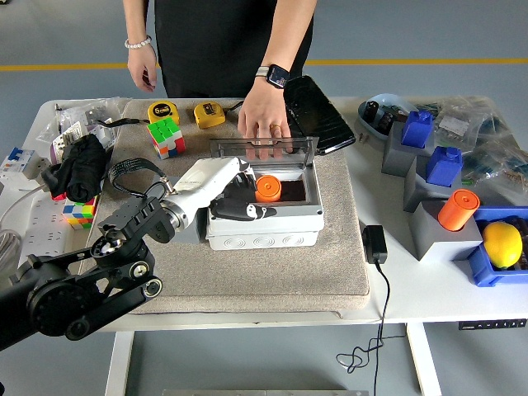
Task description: Fetch the battery,place it into the box,close the lid of the box
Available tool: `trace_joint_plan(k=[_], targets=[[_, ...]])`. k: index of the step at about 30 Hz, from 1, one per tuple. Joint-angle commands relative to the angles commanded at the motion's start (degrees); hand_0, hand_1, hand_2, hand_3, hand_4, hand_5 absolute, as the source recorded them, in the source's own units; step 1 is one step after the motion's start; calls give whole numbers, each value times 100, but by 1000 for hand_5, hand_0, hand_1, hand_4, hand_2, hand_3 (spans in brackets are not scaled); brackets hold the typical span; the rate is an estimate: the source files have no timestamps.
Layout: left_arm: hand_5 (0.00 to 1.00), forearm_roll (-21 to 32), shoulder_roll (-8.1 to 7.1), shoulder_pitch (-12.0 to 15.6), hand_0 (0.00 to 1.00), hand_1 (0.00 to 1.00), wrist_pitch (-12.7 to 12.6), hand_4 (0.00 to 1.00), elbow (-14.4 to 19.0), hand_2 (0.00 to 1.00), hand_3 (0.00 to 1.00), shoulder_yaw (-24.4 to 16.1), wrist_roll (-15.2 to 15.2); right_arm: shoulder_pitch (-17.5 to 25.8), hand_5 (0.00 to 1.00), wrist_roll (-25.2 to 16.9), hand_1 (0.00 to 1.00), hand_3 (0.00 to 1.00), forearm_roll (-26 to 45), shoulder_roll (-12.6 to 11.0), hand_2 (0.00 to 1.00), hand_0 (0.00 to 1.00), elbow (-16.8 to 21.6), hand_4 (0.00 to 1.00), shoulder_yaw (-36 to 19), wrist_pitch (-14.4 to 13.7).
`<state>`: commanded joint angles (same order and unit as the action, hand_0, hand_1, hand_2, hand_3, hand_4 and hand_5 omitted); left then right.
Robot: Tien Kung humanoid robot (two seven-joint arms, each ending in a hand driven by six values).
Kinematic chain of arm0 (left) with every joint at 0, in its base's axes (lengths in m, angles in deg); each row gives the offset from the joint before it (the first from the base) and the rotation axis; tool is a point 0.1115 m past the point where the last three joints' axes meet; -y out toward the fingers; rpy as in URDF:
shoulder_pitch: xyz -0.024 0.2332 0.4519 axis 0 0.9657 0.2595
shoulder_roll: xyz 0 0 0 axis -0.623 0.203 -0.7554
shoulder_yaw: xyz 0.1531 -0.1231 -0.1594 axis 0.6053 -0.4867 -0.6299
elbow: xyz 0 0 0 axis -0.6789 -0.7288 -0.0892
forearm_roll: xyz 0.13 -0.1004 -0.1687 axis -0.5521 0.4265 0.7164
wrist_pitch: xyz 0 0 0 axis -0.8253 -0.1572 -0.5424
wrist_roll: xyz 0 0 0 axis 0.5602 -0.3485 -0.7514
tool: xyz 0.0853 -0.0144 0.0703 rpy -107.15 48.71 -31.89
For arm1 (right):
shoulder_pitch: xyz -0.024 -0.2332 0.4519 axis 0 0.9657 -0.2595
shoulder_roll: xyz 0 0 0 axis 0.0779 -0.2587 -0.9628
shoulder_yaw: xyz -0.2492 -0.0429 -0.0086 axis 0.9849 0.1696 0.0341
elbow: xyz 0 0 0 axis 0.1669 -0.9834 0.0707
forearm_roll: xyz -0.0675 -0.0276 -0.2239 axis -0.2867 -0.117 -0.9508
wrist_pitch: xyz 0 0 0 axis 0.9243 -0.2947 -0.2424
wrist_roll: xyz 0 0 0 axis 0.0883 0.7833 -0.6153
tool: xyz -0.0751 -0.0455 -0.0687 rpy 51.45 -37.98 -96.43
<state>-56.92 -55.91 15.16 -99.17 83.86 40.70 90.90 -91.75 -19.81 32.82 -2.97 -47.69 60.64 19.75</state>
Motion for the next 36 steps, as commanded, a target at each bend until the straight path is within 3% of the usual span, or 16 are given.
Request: trace_joint_plan(k=[19, 28, 36], targets=[[616, 440, 827, -347, 319, 546, -38, 998, -513, 557, 490, 182, -144, -11, 575, -7, 672, 633, -19, 19, 675, 714, 26, 997, 14, -2], [618, 361, 746, -353, 306, 544, -134, 998, -176, 559, 490, -52, -176, -4, 575, -5, 672, 633, -19, 21, 675, 716, 17, 997, 14, -4], [620, 956, 803, -322, 306, 548, -304, 998, -150, 561, 494, -11, -507, -18, 575, -10, 672, 633, -33, 27, 675, 715, 37, 997, 13, -5]])
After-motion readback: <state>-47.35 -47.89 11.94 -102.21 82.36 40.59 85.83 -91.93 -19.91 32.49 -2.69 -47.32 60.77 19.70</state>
